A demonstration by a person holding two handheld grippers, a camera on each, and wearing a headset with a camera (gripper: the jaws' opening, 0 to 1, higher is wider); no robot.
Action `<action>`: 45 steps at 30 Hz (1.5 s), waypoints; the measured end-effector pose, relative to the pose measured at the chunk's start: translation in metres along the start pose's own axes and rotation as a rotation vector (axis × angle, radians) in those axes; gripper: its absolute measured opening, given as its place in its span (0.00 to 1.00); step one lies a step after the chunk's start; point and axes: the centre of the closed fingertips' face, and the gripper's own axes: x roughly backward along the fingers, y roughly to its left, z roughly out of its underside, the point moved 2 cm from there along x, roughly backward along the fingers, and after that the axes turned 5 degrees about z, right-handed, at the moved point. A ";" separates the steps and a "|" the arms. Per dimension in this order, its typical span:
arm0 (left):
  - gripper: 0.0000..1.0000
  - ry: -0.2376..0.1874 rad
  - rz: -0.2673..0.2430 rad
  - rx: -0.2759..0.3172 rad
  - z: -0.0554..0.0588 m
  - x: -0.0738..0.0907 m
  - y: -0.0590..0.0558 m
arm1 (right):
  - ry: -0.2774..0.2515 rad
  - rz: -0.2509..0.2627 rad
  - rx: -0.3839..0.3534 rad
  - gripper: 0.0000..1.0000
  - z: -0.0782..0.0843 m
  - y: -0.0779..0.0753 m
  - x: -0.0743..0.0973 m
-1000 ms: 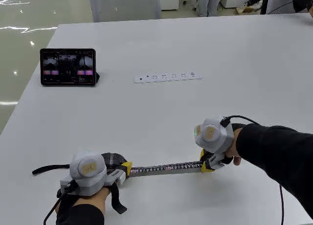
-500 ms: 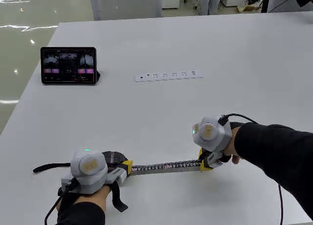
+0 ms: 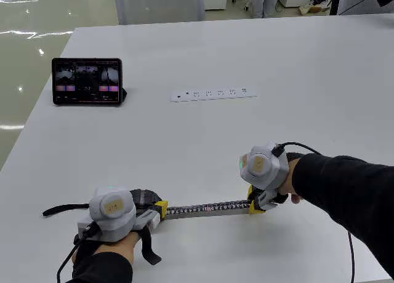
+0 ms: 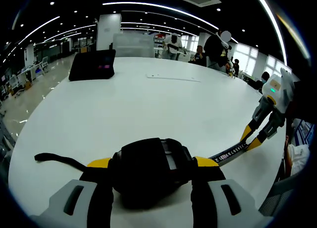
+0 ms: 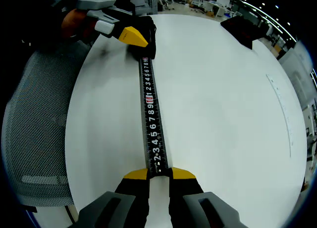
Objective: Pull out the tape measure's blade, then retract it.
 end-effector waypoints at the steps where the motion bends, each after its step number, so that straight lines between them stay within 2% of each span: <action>1: 0.59 0.003 -0.001 -0.002 0.000 0.000 0.000 | 0.000 0.000 0.001 0.11 0.000 0.000 0.000; 9: 0.59 -0.010 0.000 -0.005 0.000 -0.001 0.001 | -0.003 0.001 0.010 0.11 -0.005 0.001 -0.001; 29: 0.59 0.016 0.008 0.010 0.002 0.000 0.000 | -0.004 0.015 -0.017 0.11 -0.014 0.002 -0.004; 45: 0.59 0.029 0.013 0.015 0.001 -0.001 0.000 | -0.009 0.006 -0.003 0.11 -0.024 0.002 -0.008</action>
